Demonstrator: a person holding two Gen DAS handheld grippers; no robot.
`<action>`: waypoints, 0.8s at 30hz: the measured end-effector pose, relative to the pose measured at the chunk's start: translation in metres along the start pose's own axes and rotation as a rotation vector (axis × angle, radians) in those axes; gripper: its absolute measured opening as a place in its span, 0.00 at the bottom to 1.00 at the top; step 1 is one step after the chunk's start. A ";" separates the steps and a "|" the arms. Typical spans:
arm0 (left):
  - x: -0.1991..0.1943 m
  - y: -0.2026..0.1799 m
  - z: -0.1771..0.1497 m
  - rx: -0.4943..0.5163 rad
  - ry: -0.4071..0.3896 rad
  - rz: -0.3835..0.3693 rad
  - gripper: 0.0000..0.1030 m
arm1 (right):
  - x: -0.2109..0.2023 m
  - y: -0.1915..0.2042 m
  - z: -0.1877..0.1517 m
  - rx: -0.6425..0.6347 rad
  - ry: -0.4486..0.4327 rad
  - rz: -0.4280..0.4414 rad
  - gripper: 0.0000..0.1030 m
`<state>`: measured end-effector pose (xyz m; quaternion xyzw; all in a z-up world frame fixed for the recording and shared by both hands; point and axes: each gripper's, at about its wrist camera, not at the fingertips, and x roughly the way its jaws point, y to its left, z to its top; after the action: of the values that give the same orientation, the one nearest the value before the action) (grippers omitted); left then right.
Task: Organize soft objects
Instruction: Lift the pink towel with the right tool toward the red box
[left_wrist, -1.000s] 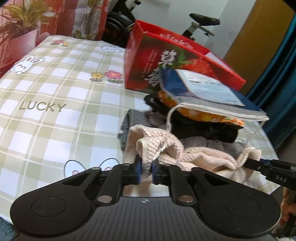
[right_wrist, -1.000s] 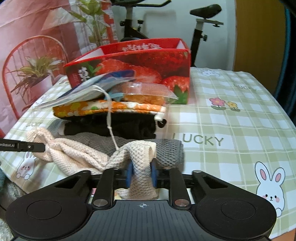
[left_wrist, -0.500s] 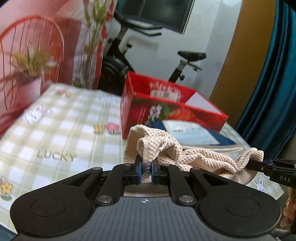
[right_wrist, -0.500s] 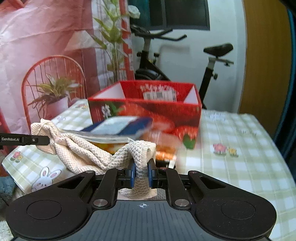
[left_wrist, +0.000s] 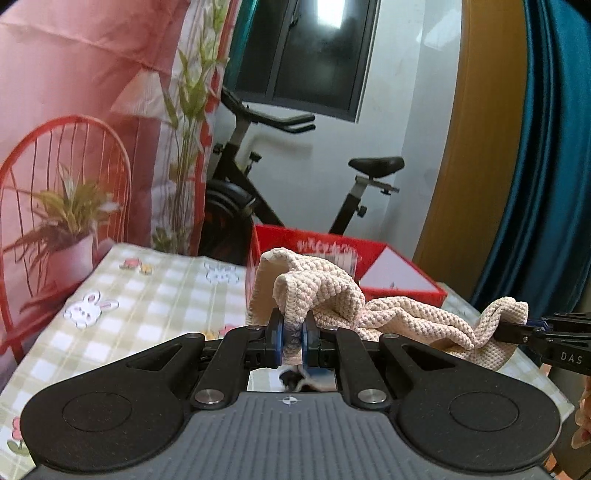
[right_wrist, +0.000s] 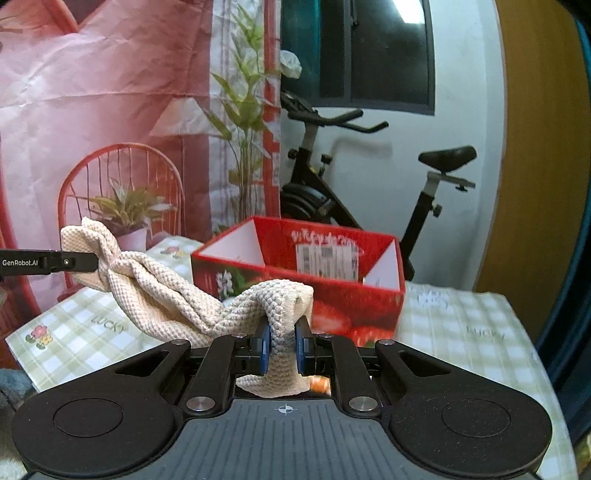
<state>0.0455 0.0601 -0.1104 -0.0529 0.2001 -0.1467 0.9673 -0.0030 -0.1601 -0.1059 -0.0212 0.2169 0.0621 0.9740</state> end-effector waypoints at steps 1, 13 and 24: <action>-0.001 0.000 0.003 0.001 -0.007 -0.001 0.10 | 0.001 -0.001 0.003 -0.003 -0.004 0.001 0.12; 0.020 -0.001 0.037 0.023 -0.026 -0.015 0.10 | 0.027 -0.022 0.049 -0.033 -0.033 0.016 0.12; 0.064 -0.001 0.060 0.062 0.011 -0.015 0.10 | 0.079 -0.054 0.080 -0.029 0.001 0.018 0.12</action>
<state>0.1253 0.0424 -0.0788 -0.0236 0.2001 -0.1602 0.9663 0.1084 -0.1990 -0.0663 -0.0334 0.2167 0.0741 0.9728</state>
